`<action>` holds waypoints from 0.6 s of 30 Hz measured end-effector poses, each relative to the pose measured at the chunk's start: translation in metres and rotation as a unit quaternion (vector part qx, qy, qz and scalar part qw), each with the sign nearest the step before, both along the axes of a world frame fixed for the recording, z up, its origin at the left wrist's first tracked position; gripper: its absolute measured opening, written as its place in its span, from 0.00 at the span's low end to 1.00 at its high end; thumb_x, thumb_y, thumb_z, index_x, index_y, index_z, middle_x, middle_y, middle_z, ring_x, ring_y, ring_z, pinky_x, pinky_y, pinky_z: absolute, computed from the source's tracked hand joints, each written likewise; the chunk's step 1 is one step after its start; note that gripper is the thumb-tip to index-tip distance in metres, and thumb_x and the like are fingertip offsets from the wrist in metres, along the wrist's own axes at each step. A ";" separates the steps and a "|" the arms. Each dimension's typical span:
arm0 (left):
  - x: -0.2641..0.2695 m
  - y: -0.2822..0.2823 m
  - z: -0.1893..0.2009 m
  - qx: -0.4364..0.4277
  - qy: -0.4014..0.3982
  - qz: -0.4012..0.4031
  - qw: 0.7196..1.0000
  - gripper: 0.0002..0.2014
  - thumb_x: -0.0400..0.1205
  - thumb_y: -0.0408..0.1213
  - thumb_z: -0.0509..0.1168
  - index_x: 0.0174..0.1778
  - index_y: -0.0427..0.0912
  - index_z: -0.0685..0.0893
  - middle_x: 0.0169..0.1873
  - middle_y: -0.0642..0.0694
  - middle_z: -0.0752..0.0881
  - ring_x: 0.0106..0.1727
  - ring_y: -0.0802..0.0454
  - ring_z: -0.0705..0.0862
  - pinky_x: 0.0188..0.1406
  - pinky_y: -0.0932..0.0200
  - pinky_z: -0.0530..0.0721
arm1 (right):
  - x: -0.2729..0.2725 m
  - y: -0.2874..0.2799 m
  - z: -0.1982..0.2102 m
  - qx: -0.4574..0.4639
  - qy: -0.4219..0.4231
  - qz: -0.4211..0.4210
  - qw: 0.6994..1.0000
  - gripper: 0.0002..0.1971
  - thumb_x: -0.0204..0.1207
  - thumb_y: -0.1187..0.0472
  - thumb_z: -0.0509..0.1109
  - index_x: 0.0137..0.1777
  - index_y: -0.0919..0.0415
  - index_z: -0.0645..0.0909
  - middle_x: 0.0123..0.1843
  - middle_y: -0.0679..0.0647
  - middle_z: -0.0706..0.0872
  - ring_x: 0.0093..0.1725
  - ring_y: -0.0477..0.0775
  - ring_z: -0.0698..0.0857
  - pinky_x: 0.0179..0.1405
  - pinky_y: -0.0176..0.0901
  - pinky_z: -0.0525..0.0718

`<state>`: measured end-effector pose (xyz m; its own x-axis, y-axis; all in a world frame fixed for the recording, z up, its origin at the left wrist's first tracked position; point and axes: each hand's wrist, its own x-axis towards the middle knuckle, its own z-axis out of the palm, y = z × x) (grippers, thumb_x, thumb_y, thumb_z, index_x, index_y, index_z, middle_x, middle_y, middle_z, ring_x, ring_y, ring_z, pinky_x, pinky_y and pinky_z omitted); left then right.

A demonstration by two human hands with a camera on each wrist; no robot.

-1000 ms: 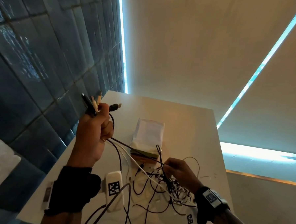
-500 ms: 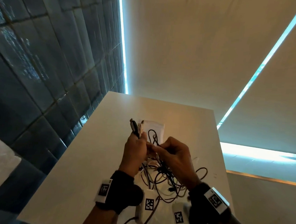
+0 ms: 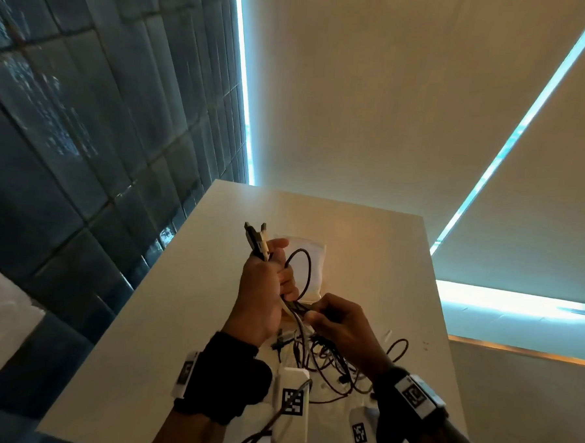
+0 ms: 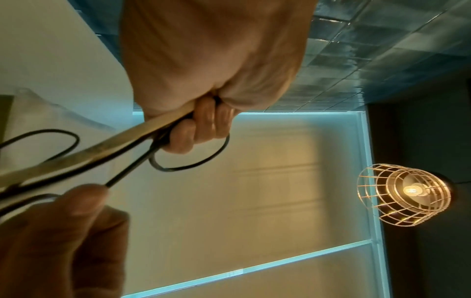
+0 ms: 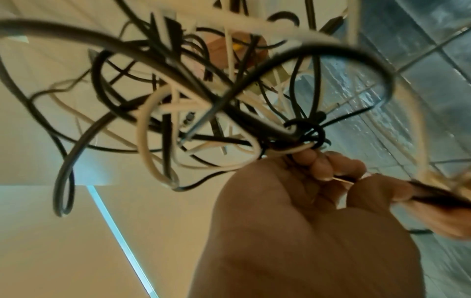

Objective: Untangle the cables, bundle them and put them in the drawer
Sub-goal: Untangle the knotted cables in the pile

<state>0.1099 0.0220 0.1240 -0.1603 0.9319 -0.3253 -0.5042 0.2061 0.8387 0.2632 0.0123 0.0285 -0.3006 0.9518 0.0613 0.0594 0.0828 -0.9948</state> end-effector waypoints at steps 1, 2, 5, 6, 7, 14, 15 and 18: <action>-0.001 -0.001 0.002 0.007 0.007 -0.001 1.000 0.12 0.87 0.26 0.50 0.54 0.42 0.77 0.17 0.53 0.62 0.16 0.59 0.59 0.14 0.65 0.60 | 0.000 0.001 -0.005 -0.005 0.000 0.001 1.000 0.20 0.72 0.51 0.76 0.40 0.71 0.80 0.32 0.62 0.80 0.33 0.53 0.76 0.34 0.48 0.75; -0.003 -0.003 0.004 0.015 0.010 -0.003 1.000 0.10 0.87 0.27 0.51 0.55 0.41 0.77 0.17 0.53 0.62 0.16 0.59 0.59 0.14 0.65 0.60 | 0.001 0.002 -0.010 -0.008 -0.004 0.001 1.000 0.20 0.73 0.50 0.75 0.39 0.71 0.80 0.32 0.64 0.79 0.33 0.54 0.76 0.35 0.49 0.75; -0.012 -0.006 0.014 0.037 0.018 0.000 0.999 0.08 0.88 0.30 0.53 0.54 0.42 0.78 0.17 0.52 0.62 0.16 0.58 0.59 0.16 0.64 0.61 | 0.005 0.001 -0.022 -0.021 -0.023 -0.001 1.000 0.18 0.72 0.47 0.74 0.36 0.64 0.83 0.33 0.64 0.81 0.33 0.55 0.78 0.35 0.51 0.77; -0.016 -0.007 0.017 0.045 0.021 0.001 0.999 0.08 0.88 0.30 0.53 0.54 0.42 0.78 0.17 0.52 0.63 0.16 0.58 0.59 0.16 0.63 0.60 | 0.006 0.000 -0.025 -0.026 -0.025 0.002 0.999 0.16 0.73 0.49 0.74 0.36 0.63 0.83 0.32 0.61 0.80 0.33 0.55 0.77 0.35 0.50 0.77; -0.019 -0.008 0.020 0.052 0.024 0.001 0.998 0.08 0.88 0.31 0.53 0.55 0.42 0.78 0.17 0.51 0.63 0.17 0.58 0.59 0.17 0.63 0.60 | 0.007 -0.001 -0.028 -0.032 -0.023 0.005 0.999 0.16 0.74 0.51 0.74 0.35 0.64 0.82 0.32 0.60 0.80 0.32 0.55 0.76 0.34 0.49 0.76; -0.042 -0.012 0.038 0.080 0.032 0.010 0.996 0.09 0.88 0.30 0.51 0.51 0.42 0.77 0.18 0.51 0.62 0.17 0.58 0.58 0.17 0.66 0.59 | 0.007 -0.003 -0.048 -0.072 -0.019 0.003 0.997 0.18 0.73 0.49 0.74 0.33 0.65 0.82 0.32 0.60 0.77 0.33 0.55 0.73 0.33 0.45 0.72; -0.047 -0.012 0.043 0.089 0.035 0.010 0.995 0.10 0.88 0.30 0.51 0.49 0.43 0.77 0.17 0.52 0.62 0.16 0.58 0.59 0.16 0.66 0.60 | 0.009 -0.004 -0.050 -0.079 -0.026 -0.001 0.997 0.15 0.75 0.52 0.73 0.33 0.63 0.82 0.32 0.59 0.77 0.33 0.54 0.73 0.32 0.42 0.71; -0.067 -0.012 0.061 0.121 0.037 0.018 0.992 0.12 0.87 0.29 0.51 0.44 0.45 0.76 0.16 0.53 0.63 0.15 0.59 0.59 0.17 0.67 0.60 | 0.018 -0.005 -0.061 -0.089 -0.047 -0.005 0.995 0.14 0.80 0.60 0.70 0.33 0.64 0.82 0.30 0.55 0.78 0.31 0.51 0.73 0.31 0.38 0.72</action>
